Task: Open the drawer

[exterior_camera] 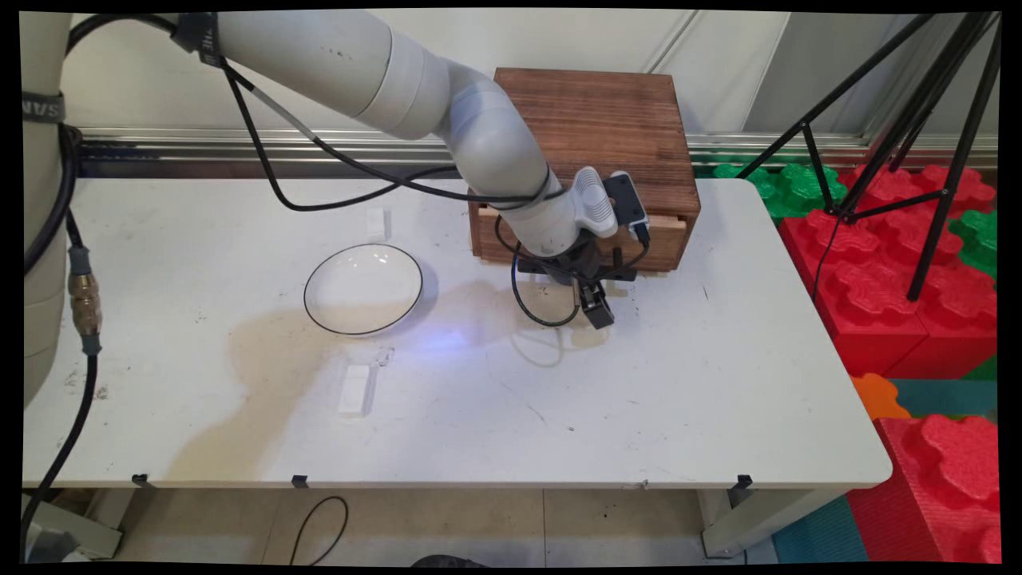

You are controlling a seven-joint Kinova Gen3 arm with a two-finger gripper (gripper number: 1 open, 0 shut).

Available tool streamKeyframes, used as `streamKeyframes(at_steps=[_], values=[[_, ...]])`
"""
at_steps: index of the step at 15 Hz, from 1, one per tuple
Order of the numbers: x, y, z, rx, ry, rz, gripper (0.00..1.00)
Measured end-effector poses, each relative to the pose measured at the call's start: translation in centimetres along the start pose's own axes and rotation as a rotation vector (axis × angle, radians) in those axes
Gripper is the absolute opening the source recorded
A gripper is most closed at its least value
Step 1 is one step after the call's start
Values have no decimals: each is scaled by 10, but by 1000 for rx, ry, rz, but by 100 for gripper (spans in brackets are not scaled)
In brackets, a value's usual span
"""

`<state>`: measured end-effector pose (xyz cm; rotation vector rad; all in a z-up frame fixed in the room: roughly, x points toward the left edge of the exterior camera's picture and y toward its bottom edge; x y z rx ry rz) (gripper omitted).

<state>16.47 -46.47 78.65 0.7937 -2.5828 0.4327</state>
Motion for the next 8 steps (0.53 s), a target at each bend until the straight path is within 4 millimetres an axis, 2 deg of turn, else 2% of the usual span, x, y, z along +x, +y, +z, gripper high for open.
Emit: streamKeyframes(at_steps=[8], values=[[-10, 19, -13, -16, -16, 4, 100]])
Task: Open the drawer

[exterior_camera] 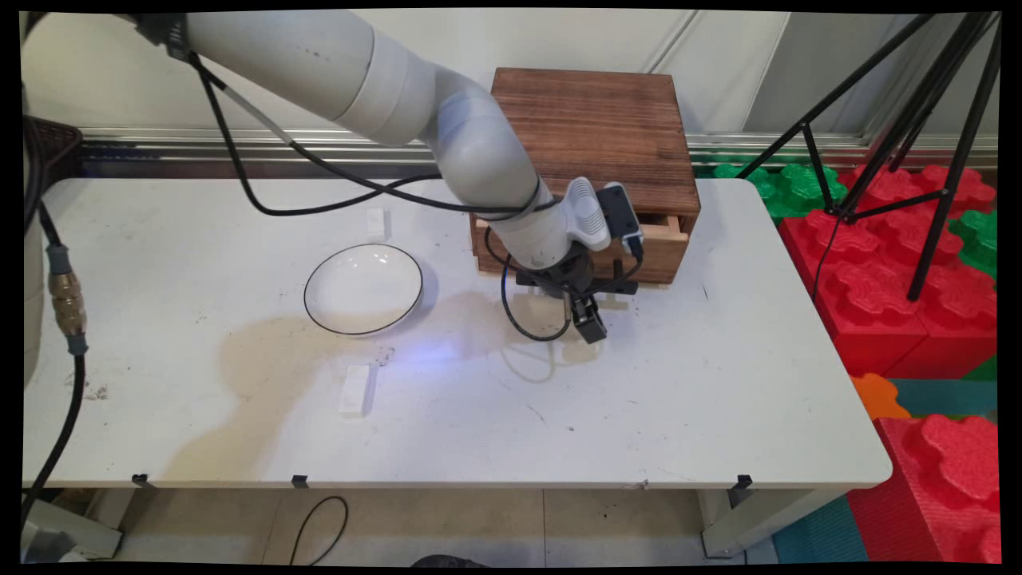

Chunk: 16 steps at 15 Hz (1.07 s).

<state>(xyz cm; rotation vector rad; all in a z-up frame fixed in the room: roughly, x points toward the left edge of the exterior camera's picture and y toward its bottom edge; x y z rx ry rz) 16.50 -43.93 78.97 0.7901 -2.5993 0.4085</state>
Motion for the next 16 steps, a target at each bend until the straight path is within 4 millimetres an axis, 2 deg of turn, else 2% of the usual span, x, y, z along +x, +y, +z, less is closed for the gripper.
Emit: streamKeyframes(at_steps=[16], values=[[-32, 60, -34, -70, -30, 16, 100]])
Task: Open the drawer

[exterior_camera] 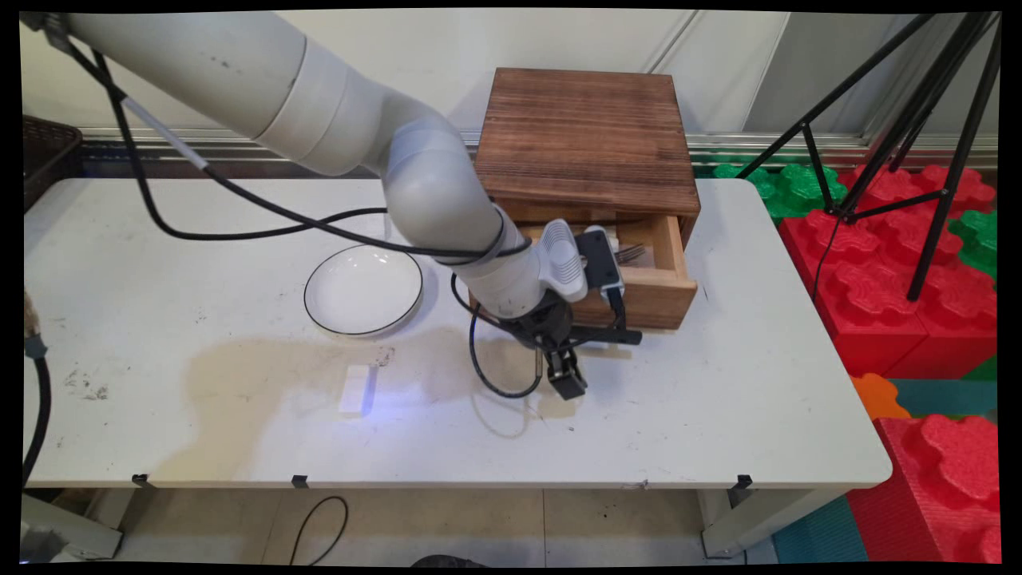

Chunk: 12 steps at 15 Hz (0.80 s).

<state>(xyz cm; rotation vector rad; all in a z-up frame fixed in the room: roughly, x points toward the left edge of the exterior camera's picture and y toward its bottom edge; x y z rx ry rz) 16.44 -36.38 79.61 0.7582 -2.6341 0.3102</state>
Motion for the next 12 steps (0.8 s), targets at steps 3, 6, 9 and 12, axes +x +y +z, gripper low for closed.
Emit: streamKeyframes(at_steps=[3, 6, 9, 12], values=[[-5, 13, -5, -16, -5, 3, 100], [-9, 26, -9, -31, -8, 8, 100], [-12, 38, -14, -42, -7, 14, 100], [-15, 51, -18, -57, -9, 21, 100]])
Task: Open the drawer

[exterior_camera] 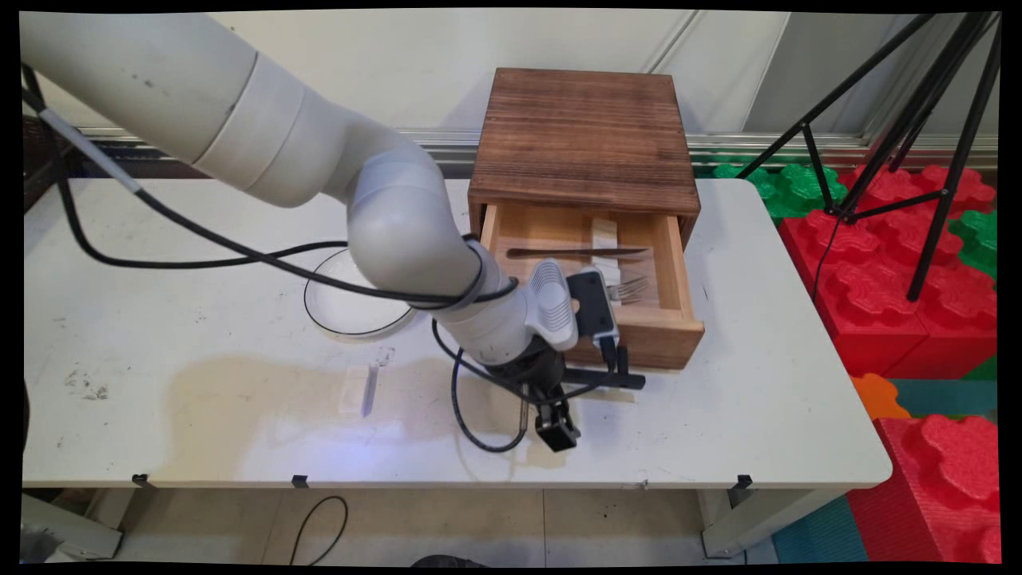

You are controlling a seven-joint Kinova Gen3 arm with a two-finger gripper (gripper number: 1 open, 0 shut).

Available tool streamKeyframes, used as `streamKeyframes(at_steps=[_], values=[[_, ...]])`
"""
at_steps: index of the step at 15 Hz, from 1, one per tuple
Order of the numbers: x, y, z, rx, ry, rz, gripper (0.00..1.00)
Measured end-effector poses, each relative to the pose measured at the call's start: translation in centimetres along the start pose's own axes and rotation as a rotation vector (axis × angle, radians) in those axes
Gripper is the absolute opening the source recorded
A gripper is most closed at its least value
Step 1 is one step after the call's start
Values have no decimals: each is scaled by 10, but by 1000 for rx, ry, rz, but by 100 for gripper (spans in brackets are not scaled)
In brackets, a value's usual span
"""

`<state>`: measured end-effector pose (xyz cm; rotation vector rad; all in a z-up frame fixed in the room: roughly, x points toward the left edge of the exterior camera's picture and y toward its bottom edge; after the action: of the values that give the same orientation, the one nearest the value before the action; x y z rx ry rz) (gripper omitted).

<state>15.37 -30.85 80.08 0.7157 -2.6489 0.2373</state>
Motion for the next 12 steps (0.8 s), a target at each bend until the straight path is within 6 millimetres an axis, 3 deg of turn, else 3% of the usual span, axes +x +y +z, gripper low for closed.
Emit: streamKeyframes(at_steps=[12], values=[[-10, 40, -14, -38, -10, 14, 100]])
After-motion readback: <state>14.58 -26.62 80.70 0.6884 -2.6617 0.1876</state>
